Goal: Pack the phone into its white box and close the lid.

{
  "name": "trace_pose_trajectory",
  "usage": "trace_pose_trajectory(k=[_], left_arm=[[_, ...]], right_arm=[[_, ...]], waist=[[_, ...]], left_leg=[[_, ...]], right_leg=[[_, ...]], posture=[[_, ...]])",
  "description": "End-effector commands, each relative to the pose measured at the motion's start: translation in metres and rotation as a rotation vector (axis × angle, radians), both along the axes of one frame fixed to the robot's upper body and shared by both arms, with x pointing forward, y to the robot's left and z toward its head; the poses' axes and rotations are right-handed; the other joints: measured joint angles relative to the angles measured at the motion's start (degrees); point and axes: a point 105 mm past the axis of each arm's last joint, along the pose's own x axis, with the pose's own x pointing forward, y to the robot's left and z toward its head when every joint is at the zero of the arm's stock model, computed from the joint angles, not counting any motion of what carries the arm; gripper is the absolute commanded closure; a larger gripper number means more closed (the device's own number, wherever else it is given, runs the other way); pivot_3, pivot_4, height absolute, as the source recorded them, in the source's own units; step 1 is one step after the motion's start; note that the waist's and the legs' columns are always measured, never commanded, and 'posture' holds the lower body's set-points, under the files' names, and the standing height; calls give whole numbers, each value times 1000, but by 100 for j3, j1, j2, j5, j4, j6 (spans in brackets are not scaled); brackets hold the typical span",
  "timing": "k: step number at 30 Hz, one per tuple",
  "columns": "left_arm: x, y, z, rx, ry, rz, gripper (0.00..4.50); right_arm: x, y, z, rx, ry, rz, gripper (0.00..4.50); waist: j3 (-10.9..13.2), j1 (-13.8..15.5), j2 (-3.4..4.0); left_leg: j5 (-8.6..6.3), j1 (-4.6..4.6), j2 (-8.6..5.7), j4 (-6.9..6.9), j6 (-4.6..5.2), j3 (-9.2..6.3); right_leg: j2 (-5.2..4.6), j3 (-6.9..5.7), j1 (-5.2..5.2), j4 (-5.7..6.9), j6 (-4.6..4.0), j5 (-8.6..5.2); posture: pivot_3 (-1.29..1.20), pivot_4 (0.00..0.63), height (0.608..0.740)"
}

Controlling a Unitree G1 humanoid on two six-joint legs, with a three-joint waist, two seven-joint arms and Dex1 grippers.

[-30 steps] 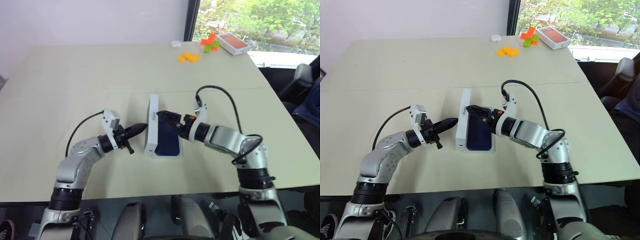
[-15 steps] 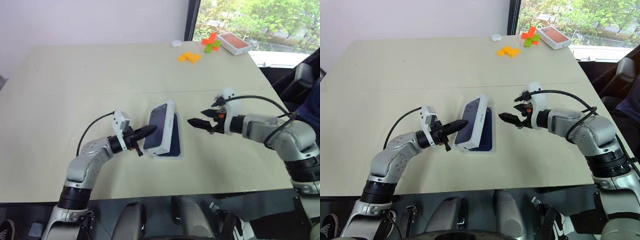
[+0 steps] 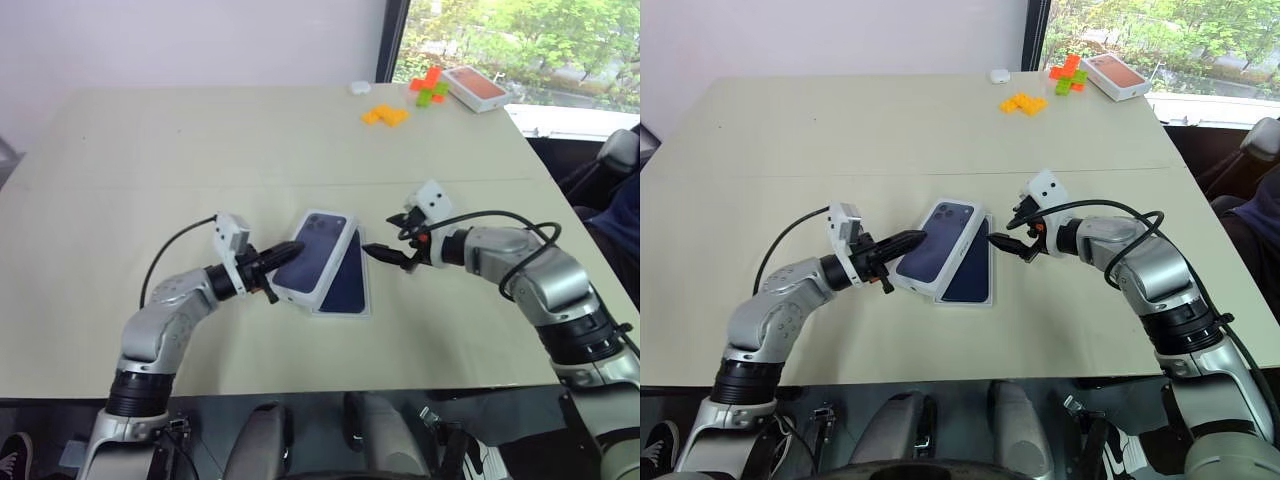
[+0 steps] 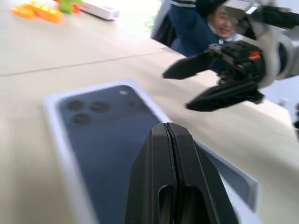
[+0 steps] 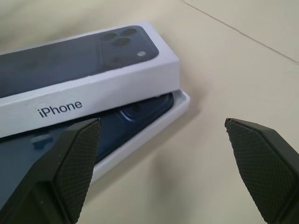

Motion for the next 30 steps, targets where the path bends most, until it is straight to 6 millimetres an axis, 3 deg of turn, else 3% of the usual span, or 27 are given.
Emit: trace_pose_trajectory(k=[1, 4, 7, 11, 17, 22, 30], left_arm=[[7, 19, 22, -9, -77, 68, 4500], [17, 34, 24, 30, -100, 146, 4500], [26, 43, 13, 95, -97, 208, 4500], [36, 42, -20, 226, -19, 226, 4500], [39, 13, -30, 232, 27, 141, 4500], [28, -1, -34, 237, 46, 51, 4500], [19, -20, -26, 187, 52, -13, 4500]], right_arm=[[0, 5, 20, -2, -100, 29, 39], [-4, 7, 22, -22, -136, 46, 835], [-9, 11, 19, -65, -164, 71, 2372], [-16, 20, 12, -87, -163, 115, 4469], [-19, 26, -2, -164, -193, 145, 4469], [-21, 29, -7, -203, -206, 167, 4469], [-28, 34, -18, -238, -184, 209, 4469]], waist=[[0, 1, 0], [0, 4, 0], [0, 6, 0], [0, 9, 0], [0, 23, -1], [0, -5, -1], [0, 9, -1]], left_leg=[[0, 0, -1, 0, 0, 0], [0, 0, -2, 0, 0, 0], [0, 1, -5, 0, 0, -2], [0, 2, -11, 1, 0, -2], [0, -1, -15, 3, -1, -2], [0, 2, -17, 4, -1, 0], [1, 4, -16, 9, -2, -5]], right_leg=[[-1, 0, 0, 0, 0, 0], [-2, 0, 0, 1, 0, 1], [-4, -1, 0, 3, 1, 1], [-10, 0, 1, 4, 2, 2], [-16, -1, 1, 5, 3, 3], [-20, 0, 1, 7, 4, 4], [-17, -3, 3, 14, 3, 4]], posture=[[0, 150, 740], [0, 150, 740], [0, 150, 740], [0, 150, 740], [0, 150, 740], [0, 150, 740], [0, 150, 740]])
